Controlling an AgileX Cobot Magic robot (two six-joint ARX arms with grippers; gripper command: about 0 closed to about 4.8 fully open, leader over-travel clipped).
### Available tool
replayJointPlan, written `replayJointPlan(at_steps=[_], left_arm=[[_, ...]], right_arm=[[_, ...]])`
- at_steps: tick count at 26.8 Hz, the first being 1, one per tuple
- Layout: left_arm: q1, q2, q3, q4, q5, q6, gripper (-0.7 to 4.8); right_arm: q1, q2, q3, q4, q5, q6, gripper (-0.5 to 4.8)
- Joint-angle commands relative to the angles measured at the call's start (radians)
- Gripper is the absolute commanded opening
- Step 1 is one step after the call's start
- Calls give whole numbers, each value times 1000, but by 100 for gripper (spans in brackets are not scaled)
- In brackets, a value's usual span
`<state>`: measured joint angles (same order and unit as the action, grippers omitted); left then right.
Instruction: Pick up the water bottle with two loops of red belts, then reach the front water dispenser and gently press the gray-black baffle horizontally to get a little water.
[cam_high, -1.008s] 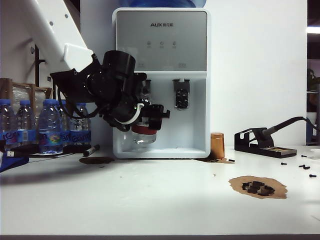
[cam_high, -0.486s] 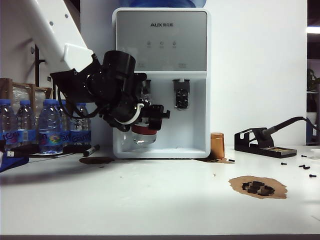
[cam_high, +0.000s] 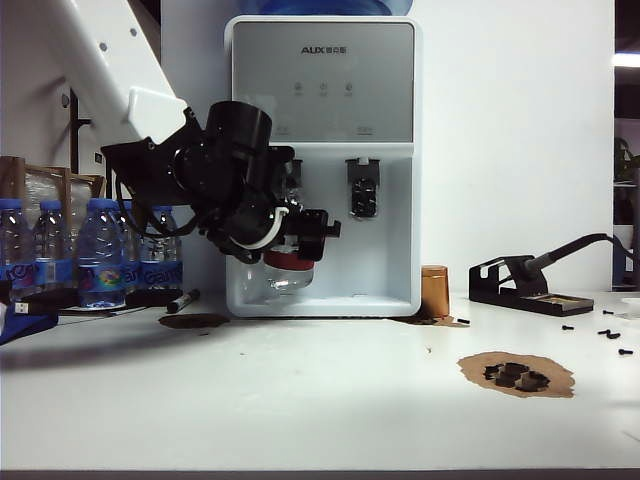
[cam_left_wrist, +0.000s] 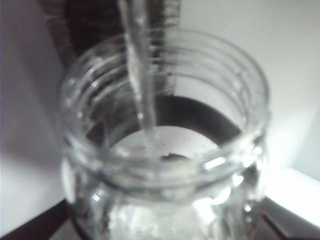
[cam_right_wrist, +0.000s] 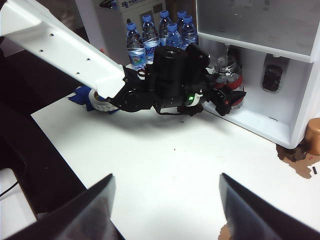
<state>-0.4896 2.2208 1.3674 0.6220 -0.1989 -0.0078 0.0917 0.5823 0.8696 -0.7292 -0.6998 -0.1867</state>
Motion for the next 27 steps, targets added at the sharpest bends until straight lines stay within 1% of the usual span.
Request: replayJointPlan(at_steps=[1,2,5,8,14,16,21,23,27], left_arm=[[-11,-37,11,-13,-2,0,-5],[-24,-58,11,-56,-2,0,-5],[-48,-101,11,-112,-6,0,-5],[-76,-141,-8,-134,-8,0,-5],[-140,-230,-142,-130,-12,0,-5],[-165,-257,-192,-114,-16,0,-5],[-227,-318,-312,-32,-18,0,-5],[-254,-332,-359,22,-19,0,-5],[-303,-338,-428,83,-19,-1,-5]], right_arm=[[2,0,3,11,4,-9,337],[2,0,3,10,3,-9,337],[2,0,3,10,3,-9,337],[2,0,3,8,3,-9,337],[2,-1,3,5,-3,-20,338],[2,-2,3,-9,-9,-37,338],[2,-2,2,-18,-69,-42,337],[2,-8,2,-25,-71,-41,337],[2,-51,2,-44,-58,-41,337]])
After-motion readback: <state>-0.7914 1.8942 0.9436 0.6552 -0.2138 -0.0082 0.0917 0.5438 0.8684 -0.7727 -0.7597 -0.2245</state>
